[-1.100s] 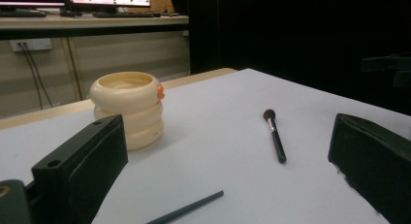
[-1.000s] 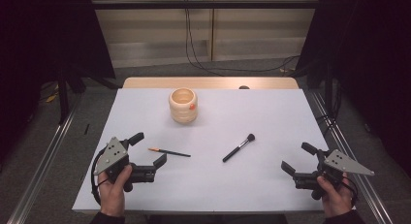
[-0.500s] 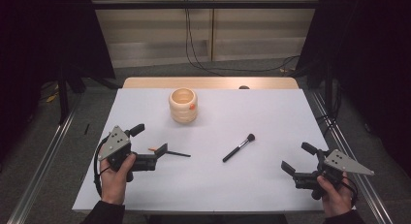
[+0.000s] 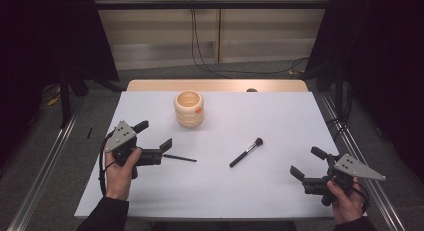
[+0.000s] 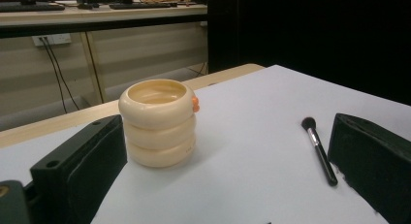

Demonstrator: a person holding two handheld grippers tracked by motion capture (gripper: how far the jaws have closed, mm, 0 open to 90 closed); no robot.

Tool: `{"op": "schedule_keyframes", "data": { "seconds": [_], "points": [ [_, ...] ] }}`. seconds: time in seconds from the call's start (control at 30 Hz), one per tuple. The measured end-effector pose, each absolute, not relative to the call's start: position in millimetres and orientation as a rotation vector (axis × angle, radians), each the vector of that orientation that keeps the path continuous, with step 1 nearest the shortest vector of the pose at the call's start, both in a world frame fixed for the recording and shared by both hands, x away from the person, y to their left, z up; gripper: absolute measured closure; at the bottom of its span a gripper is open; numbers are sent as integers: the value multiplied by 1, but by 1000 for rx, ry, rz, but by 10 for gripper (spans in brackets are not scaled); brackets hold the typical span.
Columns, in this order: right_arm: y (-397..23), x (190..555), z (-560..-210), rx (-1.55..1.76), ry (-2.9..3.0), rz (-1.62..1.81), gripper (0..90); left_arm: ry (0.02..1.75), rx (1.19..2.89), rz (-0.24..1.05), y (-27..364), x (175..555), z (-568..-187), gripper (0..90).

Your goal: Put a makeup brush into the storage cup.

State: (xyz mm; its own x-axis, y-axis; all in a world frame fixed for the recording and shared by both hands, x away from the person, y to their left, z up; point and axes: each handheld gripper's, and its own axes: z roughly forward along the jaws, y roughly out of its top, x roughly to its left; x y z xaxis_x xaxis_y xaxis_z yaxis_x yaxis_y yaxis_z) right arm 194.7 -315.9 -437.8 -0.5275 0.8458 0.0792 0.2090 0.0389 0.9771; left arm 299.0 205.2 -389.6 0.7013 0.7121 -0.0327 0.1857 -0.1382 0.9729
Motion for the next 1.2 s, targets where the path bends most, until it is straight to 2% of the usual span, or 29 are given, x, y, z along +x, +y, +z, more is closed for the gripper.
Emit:
{"op": "schedule_keyframes", "data": {
  "seconds": [0.73, 1.2],
  "points": [
    [-316, 195, -438, 1066, 1785, 1520, 0, 676, 1726, 527, 196, 324, -364, 7],
    [-316, 195, -439, 1048, 1807, 1510, 0, 665, 1884, 528, 196, 340, -363, 11]
  ]
}}
